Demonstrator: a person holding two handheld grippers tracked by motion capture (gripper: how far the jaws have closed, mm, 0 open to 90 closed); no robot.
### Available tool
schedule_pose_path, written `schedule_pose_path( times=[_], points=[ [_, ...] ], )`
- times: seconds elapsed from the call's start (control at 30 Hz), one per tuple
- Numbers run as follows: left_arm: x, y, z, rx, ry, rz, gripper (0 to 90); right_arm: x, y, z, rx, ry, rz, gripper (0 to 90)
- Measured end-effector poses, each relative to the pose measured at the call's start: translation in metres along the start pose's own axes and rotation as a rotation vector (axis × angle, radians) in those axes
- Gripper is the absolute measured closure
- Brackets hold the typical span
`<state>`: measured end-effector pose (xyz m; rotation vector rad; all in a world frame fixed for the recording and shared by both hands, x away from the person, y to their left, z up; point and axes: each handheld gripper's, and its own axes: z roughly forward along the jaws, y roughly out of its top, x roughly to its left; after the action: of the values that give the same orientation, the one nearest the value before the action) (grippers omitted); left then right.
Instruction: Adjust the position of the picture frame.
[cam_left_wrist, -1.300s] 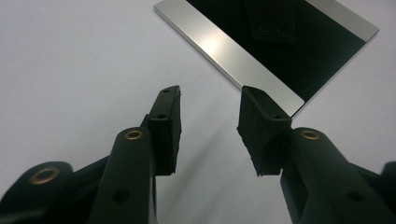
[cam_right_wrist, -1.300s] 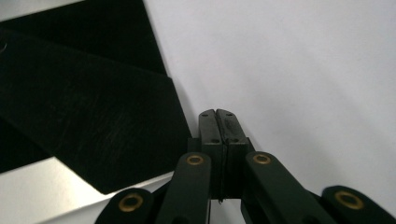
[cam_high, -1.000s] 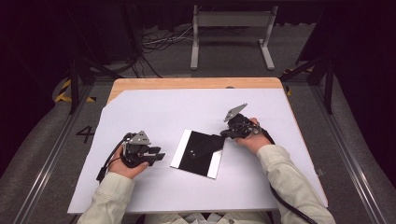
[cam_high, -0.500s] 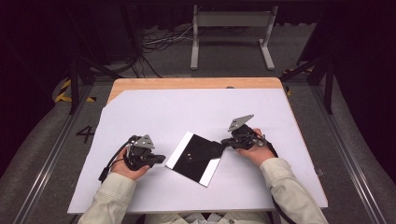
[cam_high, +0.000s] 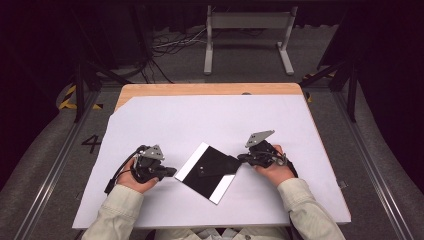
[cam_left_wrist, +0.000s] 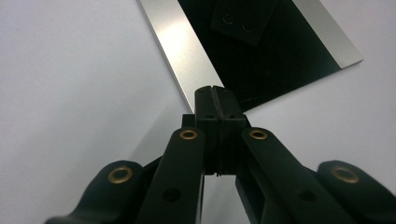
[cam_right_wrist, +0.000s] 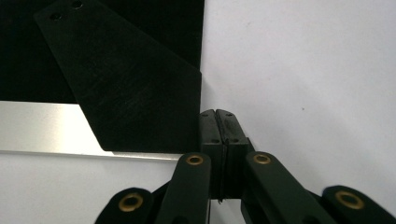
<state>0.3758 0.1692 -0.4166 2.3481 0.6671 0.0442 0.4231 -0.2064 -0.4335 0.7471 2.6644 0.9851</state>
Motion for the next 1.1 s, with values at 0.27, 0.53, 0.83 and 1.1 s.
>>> schedule_pose_path(
  times=[0.27, 0.53, 0.83, 1.1],
  points=[
    [-0.005, 0.005, 0.005, 0.142, -0.08, 0.018, 90.0, 0.002, 0.002, -0.021, -0.002, -0.037, -0.024, 90.0],
    [-0.003, 0.007, 0.017, 0.222, -0.063, -0.007, 90.0, -0.002, -0.002, -0.029, 0.006, -0.022, -0.009, 90.0],
    [0.0, 0.013, 0.027, 0.177, -0.046, -0.012, 90.0, -0.005, -0.006, -0.041, -0.009, -0.028, 0.018, 90.0],
    [-0.003, 0.024, 0.033, 0.164, 0.017, 0.017, 90.0, -0.004, -0.015, -0.049, -0.009, -0.043, 0.035, 90.0]
  ],
)
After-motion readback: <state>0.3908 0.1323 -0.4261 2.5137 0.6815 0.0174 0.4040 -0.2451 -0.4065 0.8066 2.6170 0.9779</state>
